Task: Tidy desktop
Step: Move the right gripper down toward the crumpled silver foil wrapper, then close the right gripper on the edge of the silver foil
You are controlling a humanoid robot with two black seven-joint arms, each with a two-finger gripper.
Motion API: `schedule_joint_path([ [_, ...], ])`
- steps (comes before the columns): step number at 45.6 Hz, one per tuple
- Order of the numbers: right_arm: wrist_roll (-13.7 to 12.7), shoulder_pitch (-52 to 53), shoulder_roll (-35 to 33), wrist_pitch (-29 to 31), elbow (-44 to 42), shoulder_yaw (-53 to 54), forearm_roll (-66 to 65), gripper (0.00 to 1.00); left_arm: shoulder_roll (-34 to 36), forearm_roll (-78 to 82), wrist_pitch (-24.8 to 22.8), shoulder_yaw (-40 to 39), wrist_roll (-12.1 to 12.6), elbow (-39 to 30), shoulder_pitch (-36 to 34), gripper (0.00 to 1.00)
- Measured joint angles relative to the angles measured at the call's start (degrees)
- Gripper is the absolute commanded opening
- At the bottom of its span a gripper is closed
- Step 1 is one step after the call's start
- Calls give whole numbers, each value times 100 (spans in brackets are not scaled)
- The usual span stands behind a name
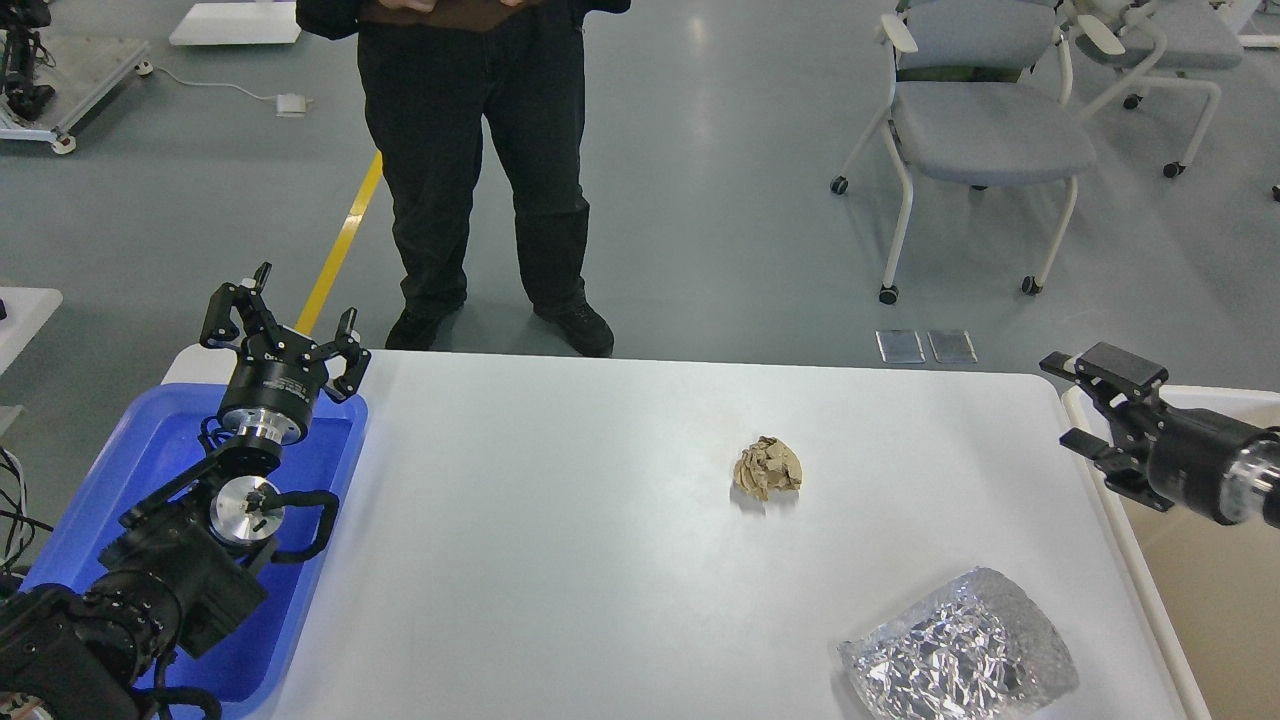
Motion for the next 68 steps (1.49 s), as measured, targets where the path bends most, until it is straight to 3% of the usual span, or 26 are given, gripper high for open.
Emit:
schedule_joint_path([
  [10,622,20,-360,-519,34,-966,-897,100,0,0,-1,3,0,1,-1,100],
  [21,857,-3,-489,-1174,212,-1571,-1790,100,3,0,-1,8,2,2,-1,100],
  [32,894,-7,-354,-2244,351,-2251,-2685,100,2,0,-1,11,2,2,-1,100],
  [46,706,-2,340,-3579,-94,-3006,-3231,100,5,0,-1,12,1,1,-1,100],
  [68,639,-129,1121,-4280,-650,-3355,-3337,100,8,0,-1,12,1,1,5,100],
])
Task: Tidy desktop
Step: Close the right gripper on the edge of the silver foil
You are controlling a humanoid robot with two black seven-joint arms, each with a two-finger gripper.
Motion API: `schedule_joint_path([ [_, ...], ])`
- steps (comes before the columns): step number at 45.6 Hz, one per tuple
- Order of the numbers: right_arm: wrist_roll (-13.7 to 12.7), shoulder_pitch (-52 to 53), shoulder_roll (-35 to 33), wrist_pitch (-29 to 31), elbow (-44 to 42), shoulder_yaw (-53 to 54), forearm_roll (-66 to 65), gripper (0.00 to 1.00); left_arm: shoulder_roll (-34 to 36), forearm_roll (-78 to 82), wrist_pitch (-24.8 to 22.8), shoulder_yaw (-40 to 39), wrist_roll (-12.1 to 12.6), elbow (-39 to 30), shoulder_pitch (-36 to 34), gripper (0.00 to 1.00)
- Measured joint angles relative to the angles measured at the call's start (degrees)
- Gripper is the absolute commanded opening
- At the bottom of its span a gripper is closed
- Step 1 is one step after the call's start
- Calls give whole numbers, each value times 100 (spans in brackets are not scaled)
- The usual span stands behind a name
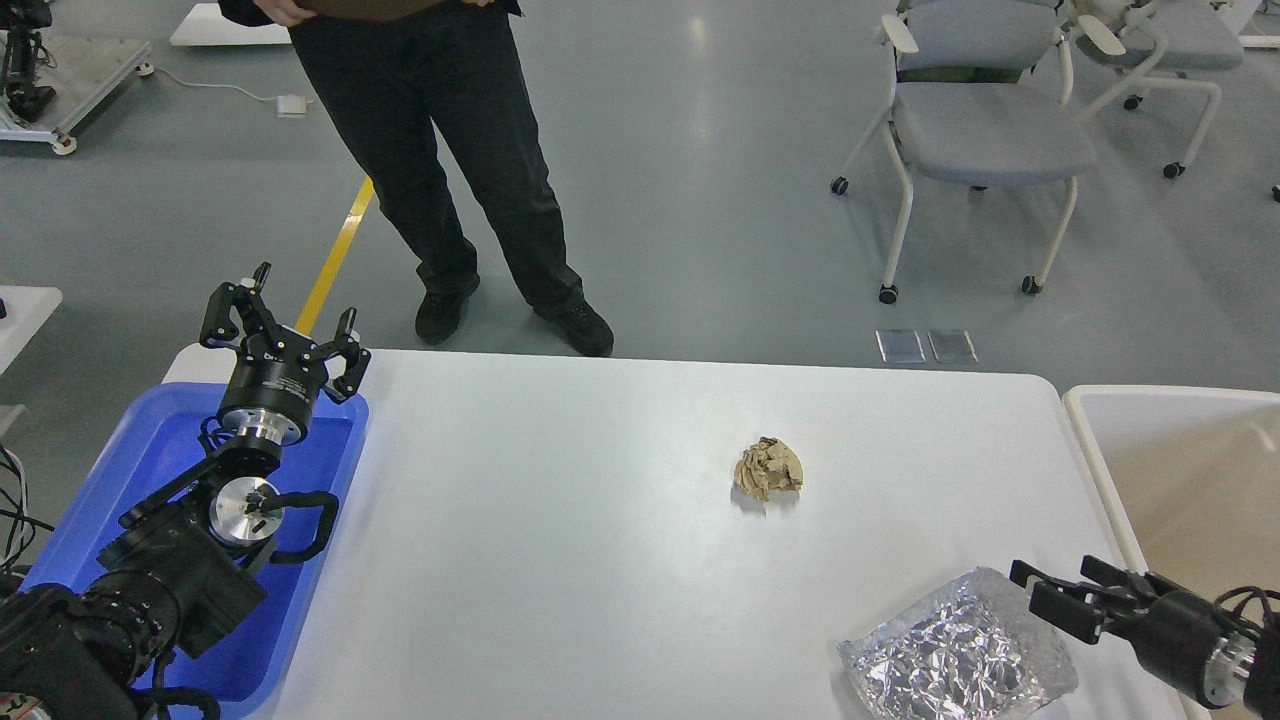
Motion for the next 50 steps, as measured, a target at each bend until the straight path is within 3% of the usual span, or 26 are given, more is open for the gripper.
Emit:
schedule_joint_path([
  [20,-8,-311,479,-140,-618,-66,64,99,-2,0,0,0,0,1,-6,100],
  [50,20,-458,713,19,-837,-76,579,98,-1,0,0,0,0,1,2,100],
])
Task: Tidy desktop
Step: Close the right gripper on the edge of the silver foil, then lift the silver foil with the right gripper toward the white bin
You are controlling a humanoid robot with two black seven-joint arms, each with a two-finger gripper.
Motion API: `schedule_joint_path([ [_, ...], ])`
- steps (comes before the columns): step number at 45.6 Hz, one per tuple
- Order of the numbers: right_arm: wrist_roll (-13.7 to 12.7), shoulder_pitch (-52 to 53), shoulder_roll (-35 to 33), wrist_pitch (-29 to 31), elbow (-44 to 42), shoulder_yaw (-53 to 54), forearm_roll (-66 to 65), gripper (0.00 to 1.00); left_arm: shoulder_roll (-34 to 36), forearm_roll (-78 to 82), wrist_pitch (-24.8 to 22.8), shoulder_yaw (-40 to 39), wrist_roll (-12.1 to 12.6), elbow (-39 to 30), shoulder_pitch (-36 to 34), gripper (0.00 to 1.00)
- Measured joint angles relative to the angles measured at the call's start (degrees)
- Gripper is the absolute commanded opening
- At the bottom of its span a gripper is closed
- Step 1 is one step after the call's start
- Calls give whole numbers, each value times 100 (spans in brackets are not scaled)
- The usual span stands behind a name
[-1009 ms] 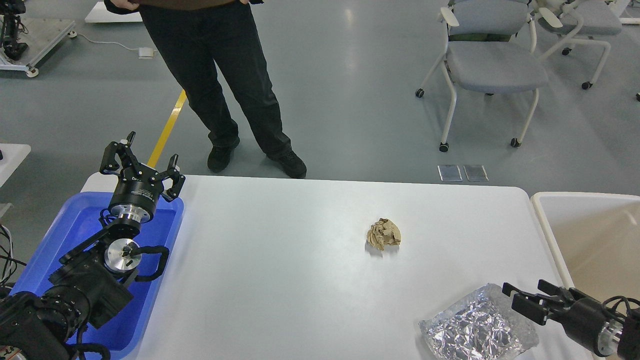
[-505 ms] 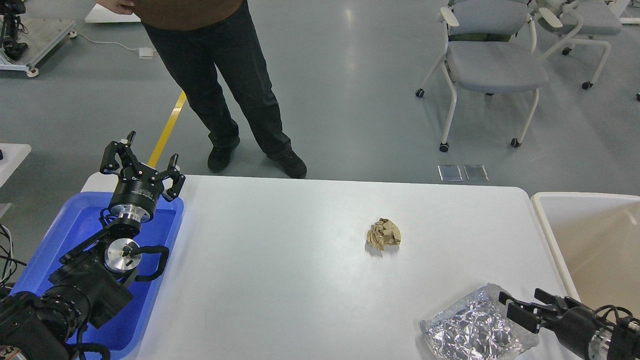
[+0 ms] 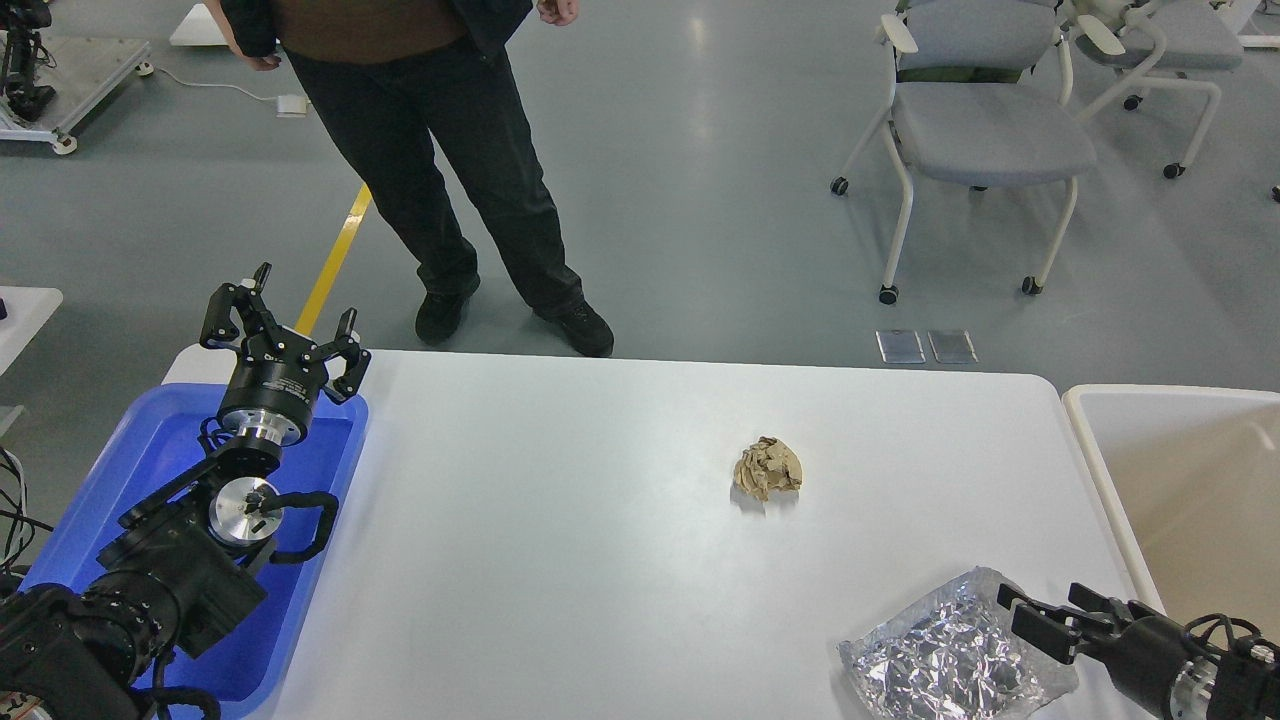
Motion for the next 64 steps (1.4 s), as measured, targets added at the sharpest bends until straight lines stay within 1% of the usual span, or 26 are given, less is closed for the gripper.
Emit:
schedule_joint_path([
  [11,22,-59,93,51,-26,1,31,95,1,0,0,0,0,0,0,100],
  [20,69,-109,126,67,-45,10,40,87,1,0,0,0,0,1,0,100],
  [23,77,-126,137,71,-69,12,41,86,1,0,0,0,0,1,0,100],
  [27,87,-152,175,78,-134,12,43,79,1,0,0,0,0,0,0,100],
  [32,94,-201,230,87,-266,6,44,78,1,0,0,0,0,0,0,100],
  [33,95,-207,238,88,-287,5,44,76,1,0,0,0,0,0,0,100],
  [36,101,-234,261,91,-343,3,44,65,1,0,0,0,0,0,0,100],
  [39,106,-256,277,96,-384,-2,44,56,1,0,0,0,0,0,0,100],
  [43,111,-279,294,122,-427,-9,43,35,1,0,0,0,0,1,0,100],
  [46,113,-290,302,151,-449,-11,39,24,1,0,0,0,0,1,0,100],
  [49,116,-299,308,180,-463,-15,35,6,1,0,0,0,0,1,0,100],
  [50,116,-301,310,187,-467,-16,35,4,1,0,0,0,0,1,0,100],
  [54,117,-308,314,226,-481,-21,32,3,1,0,0,0,0,2,0,100],
  [58,118,-313,318,254,-493,-21,31,0,1,0,0,0,0,2,0,100],
  [64,119,-317,322,281,-529,-21,31,0,1,0,0,0,0,2,0,100],
])
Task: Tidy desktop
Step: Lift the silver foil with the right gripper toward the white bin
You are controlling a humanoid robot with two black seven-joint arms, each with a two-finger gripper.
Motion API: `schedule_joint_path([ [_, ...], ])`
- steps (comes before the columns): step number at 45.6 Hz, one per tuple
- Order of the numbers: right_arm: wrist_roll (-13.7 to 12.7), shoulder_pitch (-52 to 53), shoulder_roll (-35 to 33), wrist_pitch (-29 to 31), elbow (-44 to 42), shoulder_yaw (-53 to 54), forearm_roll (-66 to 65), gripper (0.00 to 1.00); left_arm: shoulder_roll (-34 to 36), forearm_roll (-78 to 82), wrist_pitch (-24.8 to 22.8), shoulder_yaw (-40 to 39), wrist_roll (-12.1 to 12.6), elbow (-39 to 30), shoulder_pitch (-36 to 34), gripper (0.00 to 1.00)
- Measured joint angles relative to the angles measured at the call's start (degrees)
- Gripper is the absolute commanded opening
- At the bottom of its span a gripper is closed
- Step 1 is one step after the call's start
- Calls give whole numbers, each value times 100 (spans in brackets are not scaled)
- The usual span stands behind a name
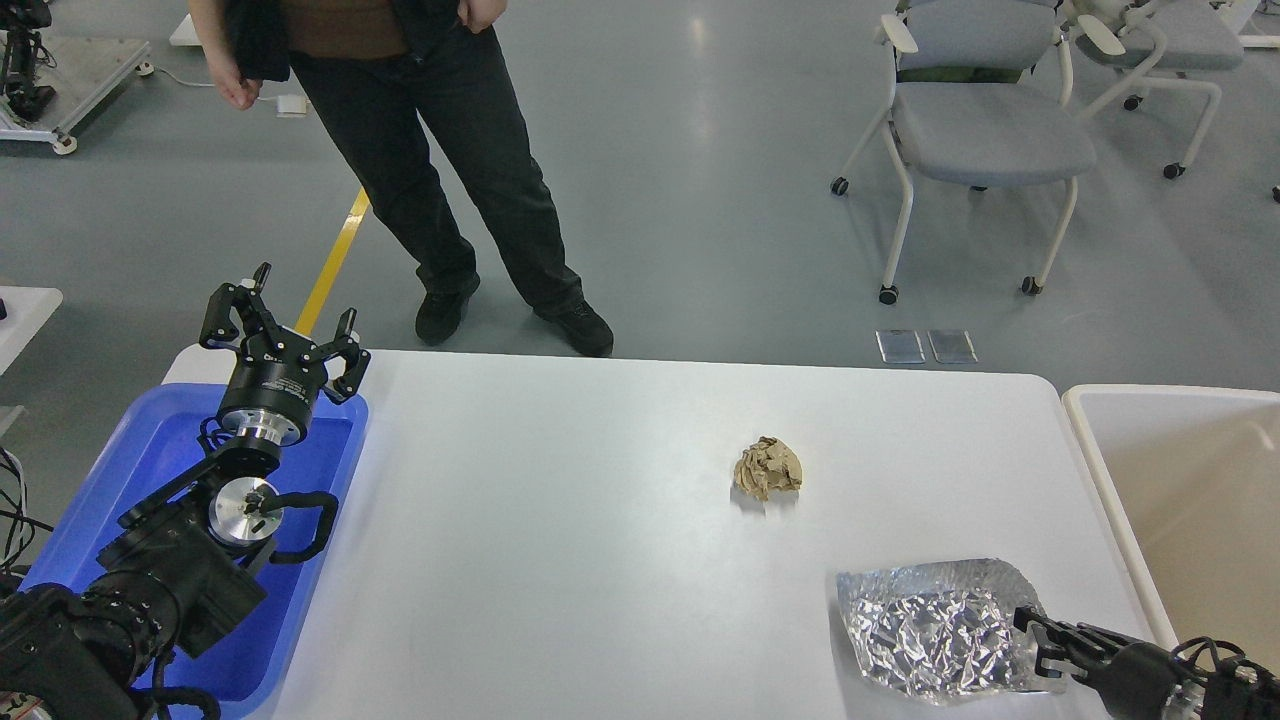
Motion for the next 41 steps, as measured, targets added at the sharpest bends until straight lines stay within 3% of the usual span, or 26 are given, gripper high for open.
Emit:
schedule_joint_path([
  [10,68,5,0,25,-28,34,10,0,0,0,0,0,0,0,0,100],
  [22,562,85,-139,117,198,87,153,0,-3,0,0,0,0,-1,-5,100],
  [41,887,830,-1284,1086,1099,575,435,0,-3,0,-5,0,0,-3,-8,100],
])
